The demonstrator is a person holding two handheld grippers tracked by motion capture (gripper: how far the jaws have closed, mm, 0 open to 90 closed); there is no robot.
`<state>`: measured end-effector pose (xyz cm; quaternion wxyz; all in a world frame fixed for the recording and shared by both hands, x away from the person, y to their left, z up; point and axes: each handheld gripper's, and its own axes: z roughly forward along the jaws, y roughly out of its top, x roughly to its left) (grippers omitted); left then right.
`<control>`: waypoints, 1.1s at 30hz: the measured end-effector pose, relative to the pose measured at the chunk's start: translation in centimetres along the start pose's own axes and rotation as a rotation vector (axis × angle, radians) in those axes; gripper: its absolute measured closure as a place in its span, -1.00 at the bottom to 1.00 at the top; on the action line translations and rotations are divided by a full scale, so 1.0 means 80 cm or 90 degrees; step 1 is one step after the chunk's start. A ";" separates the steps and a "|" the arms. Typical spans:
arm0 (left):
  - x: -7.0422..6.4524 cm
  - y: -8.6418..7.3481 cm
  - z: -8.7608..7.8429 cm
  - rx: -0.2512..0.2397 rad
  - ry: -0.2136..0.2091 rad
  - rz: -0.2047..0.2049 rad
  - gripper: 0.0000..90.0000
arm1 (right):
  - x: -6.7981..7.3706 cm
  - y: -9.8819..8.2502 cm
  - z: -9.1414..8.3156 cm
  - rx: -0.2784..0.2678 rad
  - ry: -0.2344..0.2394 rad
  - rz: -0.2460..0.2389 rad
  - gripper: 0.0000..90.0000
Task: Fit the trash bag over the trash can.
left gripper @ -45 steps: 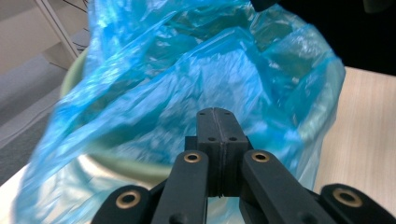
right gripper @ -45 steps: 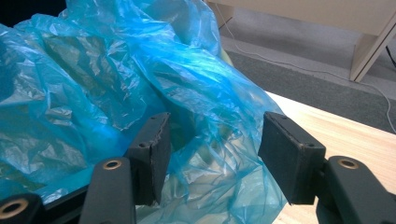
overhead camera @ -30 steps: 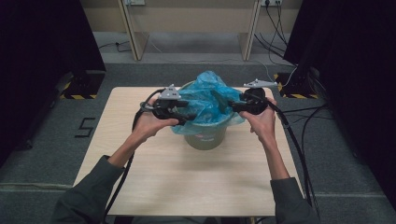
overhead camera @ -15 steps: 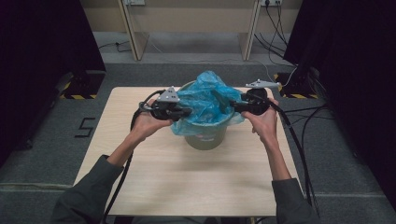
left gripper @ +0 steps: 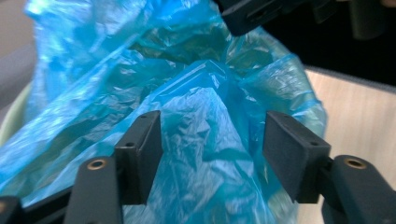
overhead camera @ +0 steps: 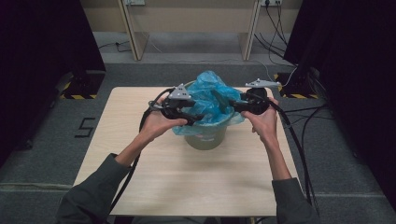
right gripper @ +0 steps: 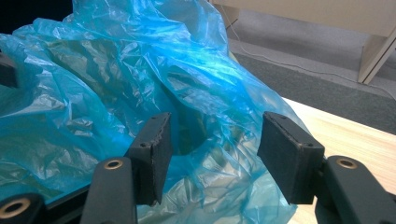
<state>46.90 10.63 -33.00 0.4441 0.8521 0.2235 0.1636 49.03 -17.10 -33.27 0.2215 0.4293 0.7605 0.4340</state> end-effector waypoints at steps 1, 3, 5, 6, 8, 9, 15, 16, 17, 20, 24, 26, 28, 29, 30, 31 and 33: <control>0.000 0.000 0.004 0.009 0.002 0.015 0.06 | 0.000 0.000 0.000 0.001 0.000 0.001 -0.03; 0.003 -0.004 0.006 0.011 0.008 0.040 0.58 | -0.001 0.000 -0.001 0.000 0.000 0.000 -0.03; 0.006 -0.009 0.003 0.008 0.008 0.043 0.98 | -0.002 -0.001 -0.002 -0.001 -0.003 -0.001 -0.03; 0.009 -0.012 -0.002 0.006 0.007 0.044 0.99 | -0.002 -0.001 -0.002 -0.002 -0.004 0.001 -0.03; 0.012 -0.021 -0.014 0.005 0.010 0.053 0.99 | -0.005 -0.002 -0.002 0.000 -0.009 0.003 -0.03; 0.014 -0.027 -0.021 0.004 0.012 0.054 0.99 | -0.007 -0.003 -0.002 -0.001 -0.013 0.006 -0.03; 0.025 -0.051 -0.054 -0.038 0.030 0.035 0.99 | -0.012 -0.006 0.002 0.001 -0.004 0.020 0.13; 0.026 -0.054 -0.057 -0.044 0.032 0.033 0.99 | -0.011 -0.006 0.002 0.001 -0.007 0.014 0.22; 0.026 -0.056 -0.060 -0.049 0.034 0.031 0.99 | -0.011 -0.006 0.002 -0.002 -0.001 0.013 0.31; 0.030 -0.064 -0.066 -0.059 0.043 0.024 0.99 | -0.012 -0.006 0.001 -0.007 0.019 0.011 0.56; 0.041 -0.074 -0.072 -0.070 0.059 0.005 0.99 | -0.015 -0.004 -0.002 -0.020 0.020 0.002 0.80; 0.046 -0.080 -0.072 -0.066 0.061 -0.002 0.99 | -0.018 -0.004 -0.003 -0.020 0.018 -0.005 0.88; 0.053 -0.089 -0.068 -0.063 0.063 -0.017 0.98 | -0.020 -0.005 -0.002 -0.016 0.013 -0.008 0.91; 0.055 -0.093 -0.064 -0.058 0.063 -0.024 0.97 | -0.022 -0.005 0.000 -0.013 0.012 -0.009 0.92; 0.057 -0.096 -0.060 -0.053 0.064 -0.026 0.97 | -0.023 -0.006 0.003 -0.008 0.011 -0.010 0.93; 0.059 -0.101 -0.054 -0.048 0.062 -0.032 0.95 | -0.025 -0.007 0.006 -0.005 0.008 -0.011 0.93; 0.062 -0.105 -0.047 -0.044 0.052 -0.042 0.86 | -0.028 -0.008 0.014 0.002 0.009 -0.011 0.93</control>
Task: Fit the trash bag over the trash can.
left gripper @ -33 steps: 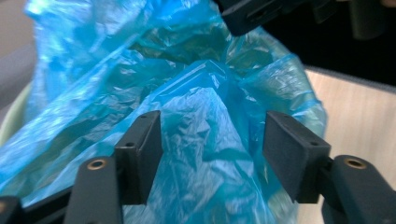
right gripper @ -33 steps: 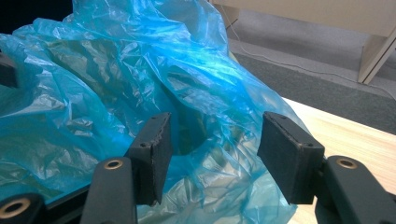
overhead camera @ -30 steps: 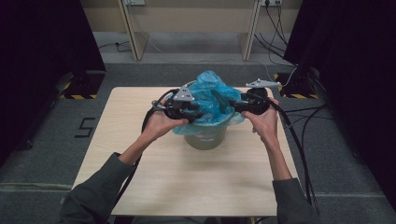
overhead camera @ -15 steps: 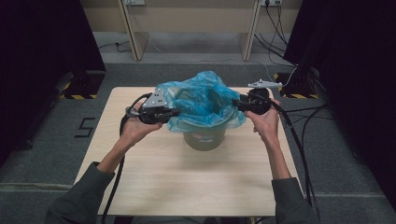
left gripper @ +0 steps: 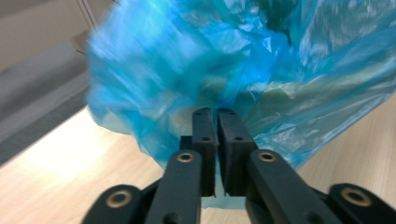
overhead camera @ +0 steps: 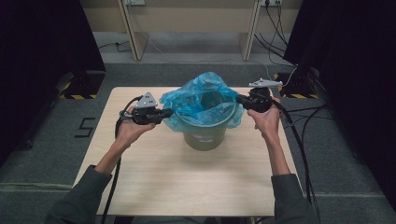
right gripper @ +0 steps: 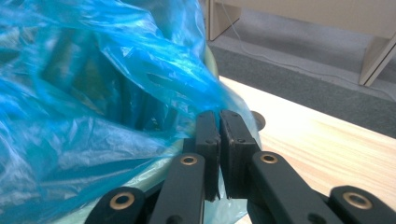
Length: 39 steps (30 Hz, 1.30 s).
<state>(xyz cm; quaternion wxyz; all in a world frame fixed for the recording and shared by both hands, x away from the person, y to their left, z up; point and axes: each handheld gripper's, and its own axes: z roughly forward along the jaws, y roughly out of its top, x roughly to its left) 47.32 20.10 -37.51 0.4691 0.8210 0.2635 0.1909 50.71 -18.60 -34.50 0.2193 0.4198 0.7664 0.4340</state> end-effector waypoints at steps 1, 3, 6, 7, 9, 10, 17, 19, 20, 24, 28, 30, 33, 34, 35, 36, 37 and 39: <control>0.001 -0.002 0.004 0.003 -0.004 -0.007 0.81 | -0.001 -0.001 0.003 0.003 0.003 0.001 0.93; 0.001 -0.005 0.008 0.014 -0.015 -0.005 0.75 | -0.004 -0.001 0.009 0.012 0.004 0.003 0.91; -0.003 -0.006 0.008 0.023 -0.021 -0.001 0.54 | -0.011 -0.003 0.013 0.023 0.000 0.004 0.72; -0.005 -0.005 0.005 0.026 -0.021 -0.004 0.40 | -0.011 -0.004 0.012 0.027 -0.010 0.003 0.61; -0.009 -0.002 -0.004 0.024 -0.024 -0.006 0.18 | -0.010 -0.005 0.007 0.030 -0.028 -0.003 0.37; -0.011 0.001 -0.010 0.022 -0.024 -0.005 0.10 | -0.008 -0.005 0.002 0.029 -0.035 -0.003 0.27; -0.031 0.021 -0.043 0.003 -0.046 0.007 -0.22 | 0.018 0.002 -0.039 -0.016 -0.047 -0.001 -0.08; -0.035 0.029 -0.046 -0.010 -0.048 0.010 -0.23 | 0.028 0.001 -0.044 -0.024 -0.037 0.002 -0.10; -0.036 0.033 -0.047 -0.013 -0.047 0.013 -0.24 | 0.034 0.000 -0.044 -0.023 -0.028 0.002 -0.10; -0.033 0.049 -0.042 -0.030 -0.033 0.007 -0.25 | 0.055 -0.007 -0.038 -0.012 -0.018 0.009 -0.11; -0.027 0.058 -0.037 -0.046 -0.011 -0.004 -0.28 | 0.055 -0.010 -0.028 0.004 -0.045 0.024 0.02; -0.025 0.062 -0.037 -0.055 0.001 -0.011 -0.29 | 0.048 -0.010 -0.024 0.002 -0.041 0.026 0.19; -0.025 0.068 -0.039 -0.068 0.004 -0.009 -0.29 | 0.039 -0.006 -0.017 -0.002 -0.022 0.028 0.40; -0.026 0.070 -0.039 -0.073 0.007 -0.009 -0.29 | 0.035 -0.004 -0.013 -0.005 -0.020 0.027 0.43; -0.026 0.072 -0.040 -0.076 0.009 -0.008 -0.29 | 0.032 -0.002 -0.009 -0.005 -0.018 0.022 0.47; -0.026 0.074 -0.040 -0.078 0.011 -0.007 -0.29 | 0.028 0.000 -0.005 -0.006 -0.016 0.016 0.50; -0.027 0.076 -0.040 -0.078 0.013 -0.005 -0.30 | 0.023 0.003 0.000 -0.008 -0.011 0.013 0.53; -0.028 0.080 -0.039 -0.079 0.016 -0.001 -0.30 | 0.013 0.008 0.010 -0.012 0.002 0.013 0.58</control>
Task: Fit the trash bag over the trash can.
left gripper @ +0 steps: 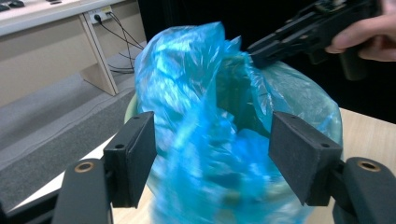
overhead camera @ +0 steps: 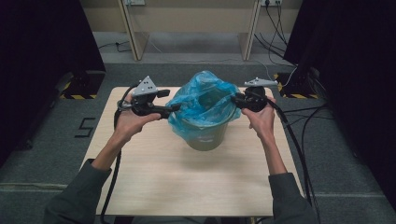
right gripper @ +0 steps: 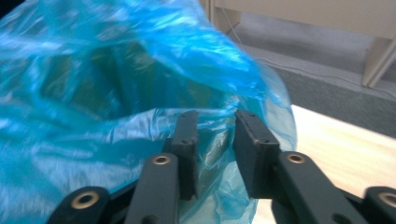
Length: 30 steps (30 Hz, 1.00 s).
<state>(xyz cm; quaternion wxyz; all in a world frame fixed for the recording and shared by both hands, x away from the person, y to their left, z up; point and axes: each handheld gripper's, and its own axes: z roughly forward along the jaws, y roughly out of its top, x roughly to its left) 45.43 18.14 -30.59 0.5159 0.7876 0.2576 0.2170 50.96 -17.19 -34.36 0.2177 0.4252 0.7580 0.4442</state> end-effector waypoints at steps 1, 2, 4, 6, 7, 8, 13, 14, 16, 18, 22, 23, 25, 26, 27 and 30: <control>0.000 0.001 0.001 0.001 -0.001 0.001 -0.30 | -0.004 0.003 0.005 -0.002 0.002 -0.009 0.58; -0.001 0.002 0.003 0.001 -0.001 0.000 -0.30 | -0.008 0.007 0.010 -0.004 0.003 -0.010 0.58; -0.002 0.004 0.006 0.005 -0.004 0.004 -0.30 | -0.013 0.016 0.019 0.005 -0.003 -0.022 0.53; -0.003 0.006 0.009 0.006 -0.003 0.004 -0.30 | -0.012 0.023 0.022 0.019 -0.020 -0.041 0.42; -0.002 0.006 0.010 0.006 -0.004 0.001 -0.30 | -0.009 0.026 0.021 0.018 -0.032 -0.045 0.34; -0.002 0.006 0.012 0.008 -0.003 0.002 -0.30 | -0.006 0.027 0.018 0.014 -0.039 -0.043 0.25; 0.001 0.005 0.017 0.016 -0.002 -0.004 -0.31 | 0.020 0.020 -0.011 0.023 -0.060 -0.029 -0.01; 0.001 0.004 0.018 0.017 -0.002 -0.004 -0.31 | 0.025 0.014 -0.018 0.026 -0.052 -0.021 -0.03; 0.002 0.004 0.020 0.017 -0.002 -0.006 -0.31 | 0.031 0.005 -0.025 0.031 -0.044 -0.015 -0.03; 0.003 0.005 0.022 0.016 -0.002 -0.010 -0.31 | 0.033 -0.008 -0.033 0.029 -0.049 0.000 -0.02; 0.004 0.005 0.028 0.024 -0.001 -0.012 -0.32 | 0.027 -0.017 -0.033 0.016 -0.028 0.024 0.09; 0.005 0.006 0.030 0.024 -0.003 -0.014 -0.32 | 0.025 -0.017 -0.031 0.014 -0.022 0.026 0.13; 0.005 0.007 0.033 0.026 -0.003 -0.018 -0.34 | 0.021 -0.015 -0.027 0.012 -0.020 0.025 0.24; 0.006 0.007 0.034 0.027 -0.003 -0.019 -0.34 | 0.020 -0.013 -0.025 0.014 -0.016 0.022 0.27; 0.006 0.008 0.036 0.026 -0.003 -0.021 -0.34 | 0.018 -0.012 -0.022 0.017 -0.014 0.019 0.30; 0.006 0.012 0.042 0.030 -0.003 -0.022 -0.35 | 0.009 -0.005 -0.012 0.015 -0.013 0.011 0.38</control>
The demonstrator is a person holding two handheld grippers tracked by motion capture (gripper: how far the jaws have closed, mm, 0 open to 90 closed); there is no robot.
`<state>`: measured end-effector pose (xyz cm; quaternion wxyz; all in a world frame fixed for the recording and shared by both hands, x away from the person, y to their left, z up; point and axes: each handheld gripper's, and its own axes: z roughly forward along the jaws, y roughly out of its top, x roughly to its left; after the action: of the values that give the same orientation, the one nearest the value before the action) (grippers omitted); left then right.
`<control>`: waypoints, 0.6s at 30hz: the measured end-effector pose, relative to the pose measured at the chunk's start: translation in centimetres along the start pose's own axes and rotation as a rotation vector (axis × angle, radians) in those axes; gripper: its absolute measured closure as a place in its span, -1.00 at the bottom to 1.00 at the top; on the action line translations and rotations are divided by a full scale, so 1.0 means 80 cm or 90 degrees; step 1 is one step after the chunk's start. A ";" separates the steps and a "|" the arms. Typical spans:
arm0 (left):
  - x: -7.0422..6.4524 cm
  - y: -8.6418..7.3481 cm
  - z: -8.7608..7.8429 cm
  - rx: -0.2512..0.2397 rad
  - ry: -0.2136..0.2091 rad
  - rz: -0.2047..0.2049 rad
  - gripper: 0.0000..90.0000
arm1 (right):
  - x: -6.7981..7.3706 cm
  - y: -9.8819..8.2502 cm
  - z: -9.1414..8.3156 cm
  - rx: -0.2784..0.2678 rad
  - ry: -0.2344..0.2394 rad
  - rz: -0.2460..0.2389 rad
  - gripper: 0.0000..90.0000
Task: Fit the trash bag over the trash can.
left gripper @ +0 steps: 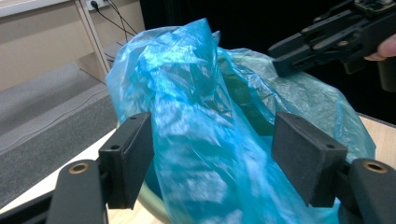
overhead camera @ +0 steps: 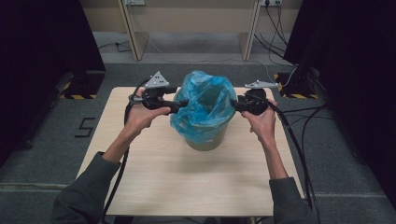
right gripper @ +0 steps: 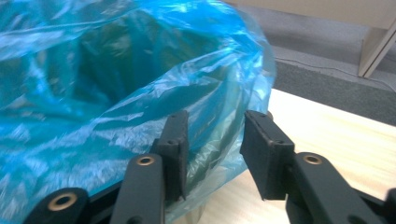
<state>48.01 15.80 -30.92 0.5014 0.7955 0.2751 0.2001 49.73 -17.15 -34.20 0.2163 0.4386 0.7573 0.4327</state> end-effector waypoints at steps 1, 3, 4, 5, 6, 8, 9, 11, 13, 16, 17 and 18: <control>-0.001 0.001 0.003 0.002 0.000 -0.003 -0.36 | -0.002 0.001 0.002 0.001 0.003 0.003 0.39; -0.002 0.005 0.009 0.017 -0.006 -0.007 -0.36 | -0.007 0.004 0.007 -0.003 -0.002 0.004 0.39; -0.002 0.006 0.012 0.020 -0.008 -0.009 -0.37 | -0.009 0.006 0.008 -0.008 -0.005 0.002 0.40; -0.002 0.008 0.015 0.026 -0.007 -0.012 -0.38 | -0.009 0.006 0.009 -0.010 -0.005 0.003 0.40; -0.003 0.010 0.019 0.033 -0.001 -0.011 -0.37 | -0.010 0.006 0.010 -0.012 -0.005 0.005 0.40; -0.003 0.012 0.028 0.043 0.006 -0.007 -0.36 | -0.010 0.006 0.011 -0.012 -0.004 0.005 0.40; -0.003 0.013 0.032 0.050 0.002 -0.005 -0.31 | -0.010 0.006 0.011 -0.012 -0.004 0.002 0.40; -0.004 0.011 0.039 0.057 -0.011 -0.002 -0.22 | -0.009 0.005 0.010 -0.011 -0.007 0.000 0.39; -0.005 0.010 0.042 0.067 -0.019 0.024 0.18 | -0.008 0.005 0.010 -0.010 -0.007 -0.004 0.38; 0.000 0.007 0.042 0.073 -0.010 0.063 0.77 | -0.009 0.005 0.009 -0.010 -0.007 -0.005 0.37; 0.004 0.005 0.040 0.070 -0.011 0.057 0.85 | -0.009 0.005 0.009 -0.010 -0.006 -0.005 0.37; 0.009 0.004 0.038 0.068 -0.008 0.053 0.87 | -0.008 0.005 0.009 -0.009 -0.006 -0.006 0.37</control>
<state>50.45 14.04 -31.88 0.4514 0.8331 0.2485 0.2009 50.78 -17.27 -34.26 0.2255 0.4354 0.7553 0.4348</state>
